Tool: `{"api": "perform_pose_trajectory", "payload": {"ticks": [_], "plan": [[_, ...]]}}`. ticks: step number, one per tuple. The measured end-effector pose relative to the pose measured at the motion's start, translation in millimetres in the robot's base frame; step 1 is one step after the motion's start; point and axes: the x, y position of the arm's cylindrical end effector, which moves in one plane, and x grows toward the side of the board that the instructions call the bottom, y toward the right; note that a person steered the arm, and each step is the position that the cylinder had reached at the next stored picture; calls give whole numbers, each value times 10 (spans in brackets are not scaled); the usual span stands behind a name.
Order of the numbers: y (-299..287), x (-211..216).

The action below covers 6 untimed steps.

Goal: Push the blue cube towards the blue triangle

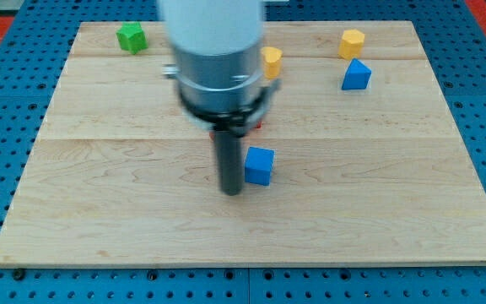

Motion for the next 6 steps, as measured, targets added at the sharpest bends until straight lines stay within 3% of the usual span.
{"api": "perform_pose_trajectory", "payload": {"ticks": [1, 2, 3, 4, 6], "plan": [[899, -300], [958, -510], [820, 284], [-162, 352], [359, -469]]}}
